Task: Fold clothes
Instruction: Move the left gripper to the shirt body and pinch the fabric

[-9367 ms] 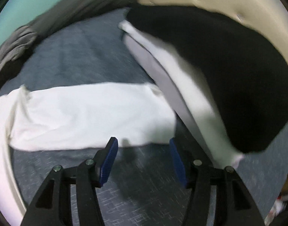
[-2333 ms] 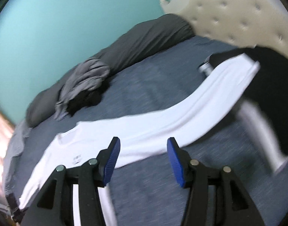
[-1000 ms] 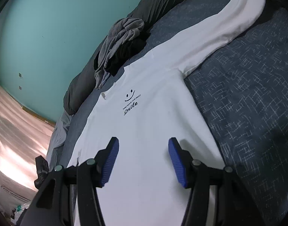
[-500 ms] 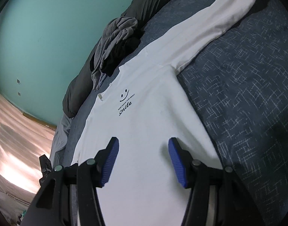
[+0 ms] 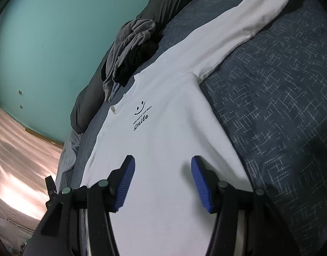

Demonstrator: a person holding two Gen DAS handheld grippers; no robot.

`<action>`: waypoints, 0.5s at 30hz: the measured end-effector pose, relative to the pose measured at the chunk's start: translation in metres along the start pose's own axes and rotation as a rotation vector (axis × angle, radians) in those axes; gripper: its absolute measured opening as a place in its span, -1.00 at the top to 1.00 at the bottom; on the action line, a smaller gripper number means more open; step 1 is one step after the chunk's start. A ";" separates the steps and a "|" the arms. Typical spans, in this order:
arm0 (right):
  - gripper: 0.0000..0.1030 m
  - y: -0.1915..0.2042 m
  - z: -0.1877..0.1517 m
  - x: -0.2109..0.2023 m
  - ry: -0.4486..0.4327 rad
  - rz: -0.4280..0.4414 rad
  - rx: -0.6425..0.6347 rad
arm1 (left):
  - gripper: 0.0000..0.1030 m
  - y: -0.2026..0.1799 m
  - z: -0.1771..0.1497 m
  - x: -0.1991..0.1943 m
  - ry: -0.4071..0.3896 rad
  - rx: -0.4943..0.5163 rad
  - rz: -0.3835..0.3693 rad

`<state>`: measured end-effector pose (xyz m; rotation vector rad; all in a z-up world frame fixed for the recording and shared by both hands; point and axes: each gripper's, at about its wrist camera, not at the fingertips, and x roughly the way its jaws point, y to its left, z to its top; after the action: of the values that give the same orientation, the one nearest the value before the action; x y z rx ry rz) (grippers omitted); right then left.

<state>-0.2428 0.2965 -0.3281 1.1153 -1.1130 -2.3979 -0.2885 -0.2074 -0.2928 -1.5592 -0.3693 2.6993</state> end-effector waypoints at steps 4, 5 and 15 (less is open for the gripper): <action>-0.08 0.000 0.001 0.001 0.001 0.003 0.004 | 0.96 0.002 -0.003 -0.006 0.015 -0.004 -0.043; -0.08 0.000 0.001 0.000 0.000 0.004 0.005 | 0.96 0.003 -0.006 -0.008 0.020 0.001 -0.043; -0.08 0.003 -0.001 0.000 0.002 0.012 0.011 | 0.71 0.020 -0.058 -0.011 0.118 -0.039 -0.153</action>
<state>-0.2417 0.2941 -0.3263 1.1112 -1.1301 -2.3840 -0.2314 -0.2165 -0.3148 -1.6185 -0.5176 2.4883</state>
